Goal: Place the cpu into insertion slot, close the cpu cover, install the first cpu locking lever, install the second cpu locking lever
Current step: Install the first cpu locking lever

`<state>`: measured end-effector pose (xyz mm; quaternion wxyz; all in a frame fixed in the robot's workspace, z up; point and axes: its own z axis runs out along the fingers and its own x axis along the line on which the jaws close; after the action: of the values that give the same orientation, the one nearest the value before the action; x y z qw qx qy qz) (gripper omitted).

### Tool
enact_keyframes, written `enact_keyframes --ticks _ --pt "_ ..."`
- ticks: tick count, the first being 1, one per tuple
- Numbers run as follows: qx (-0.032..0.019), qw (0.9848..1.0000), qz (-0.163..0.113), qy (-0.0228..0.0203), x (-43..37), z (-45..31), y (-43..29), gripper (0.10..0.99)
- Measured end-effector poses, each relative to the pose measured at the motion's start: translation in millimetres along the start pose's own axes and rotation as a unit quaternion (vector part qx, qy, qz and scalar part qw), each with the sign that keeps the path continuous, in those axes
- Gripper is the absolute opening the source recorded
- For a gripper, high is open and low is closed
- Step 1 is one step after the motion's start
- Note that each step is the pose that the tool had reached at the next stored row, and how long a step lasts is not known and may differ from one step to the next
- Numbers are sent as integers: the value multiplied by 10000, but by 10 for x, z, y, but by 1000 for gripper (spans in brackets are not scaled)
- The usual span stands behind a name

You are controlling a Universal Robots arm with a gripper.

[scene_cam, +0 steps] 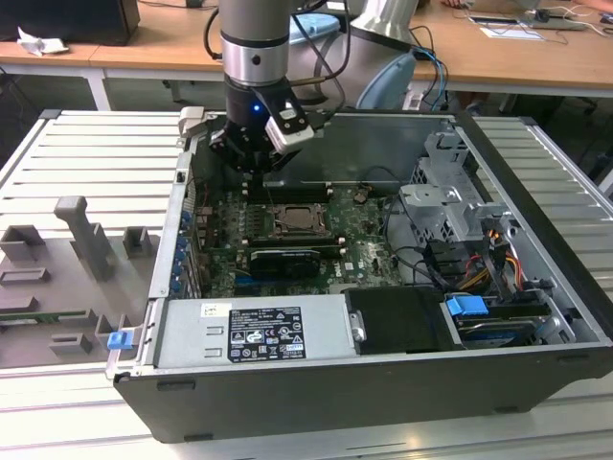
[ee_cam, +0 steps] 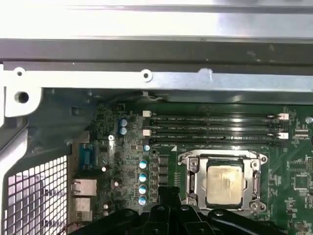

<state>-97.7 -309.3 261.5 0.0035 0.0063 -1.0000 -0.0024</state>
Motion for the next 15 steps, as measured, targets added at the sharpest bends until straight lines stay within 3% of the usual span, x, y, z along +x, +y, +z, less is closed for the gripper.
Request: enact_keyframes --ticks 5,10,14,15 --pt "-1 10000 -14 0 14 23 141 106" --pt "0 10000 -22 0 8 27 232 106" --pt "3 10000 -23 0 -127 41 254 106" --pt "3 10000 -23 0 -192 45 256 106"
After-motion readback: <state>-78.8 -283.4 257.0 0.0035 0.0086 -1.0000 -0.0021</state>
